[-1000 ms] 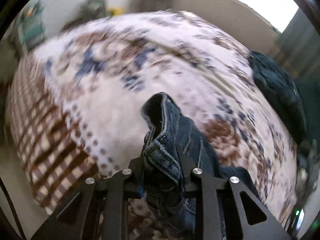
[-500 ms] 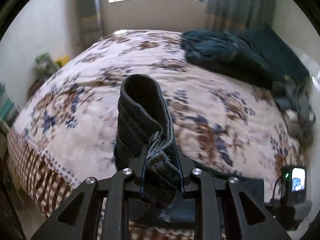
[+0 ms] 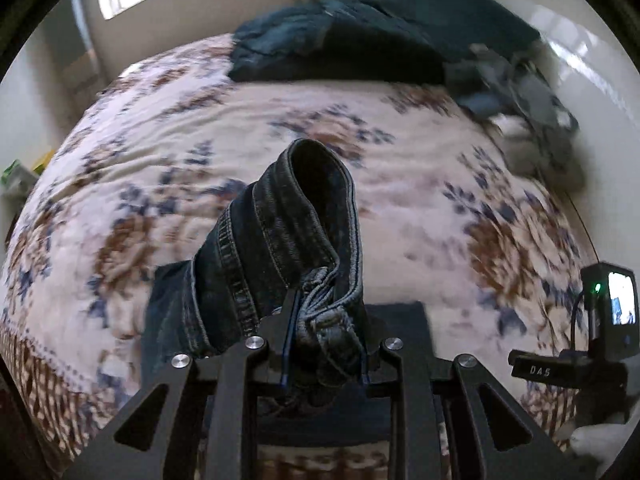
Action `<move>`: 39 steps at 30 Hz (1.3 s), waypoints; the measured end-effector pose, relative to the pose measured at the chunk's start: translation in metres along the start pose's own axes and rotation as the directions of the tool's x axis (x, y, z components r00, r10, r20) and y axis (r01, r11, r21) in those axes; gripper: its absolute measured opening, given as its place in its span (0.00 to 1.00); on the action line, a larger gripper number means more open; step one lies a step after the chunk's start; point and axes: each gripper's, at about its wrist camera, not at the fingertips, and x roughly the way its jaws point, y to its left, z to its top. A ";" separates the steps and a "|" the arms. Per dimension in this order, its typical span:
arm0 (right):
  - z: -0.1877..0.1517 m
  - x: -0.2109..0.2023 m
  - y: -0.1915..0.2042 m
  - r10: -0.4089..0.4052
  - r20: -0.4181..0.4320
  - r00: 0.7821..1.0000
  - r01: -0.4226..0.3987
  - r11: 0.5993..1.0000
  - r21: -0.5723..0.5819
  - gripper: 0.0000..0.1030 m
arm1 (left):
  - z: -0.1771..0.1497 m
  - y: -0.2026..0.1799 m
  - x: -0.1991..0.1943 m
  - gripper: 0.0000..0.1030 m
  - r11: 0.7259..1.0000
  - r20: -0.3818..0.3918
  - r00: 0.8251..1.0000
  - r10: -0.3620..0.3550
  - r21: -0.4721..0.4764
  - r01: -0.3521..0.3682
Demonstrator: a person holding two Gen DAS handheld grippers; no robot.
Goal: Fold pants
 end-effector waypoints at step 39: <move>0.004 -0.029 0.095 0.497 -0.117 0.860 -0.510 0.845 -0.161 0.10 | -0.052 0.197 0.037 1.00 0.895 -0.362 0.924 0.127 -0.361 -0.264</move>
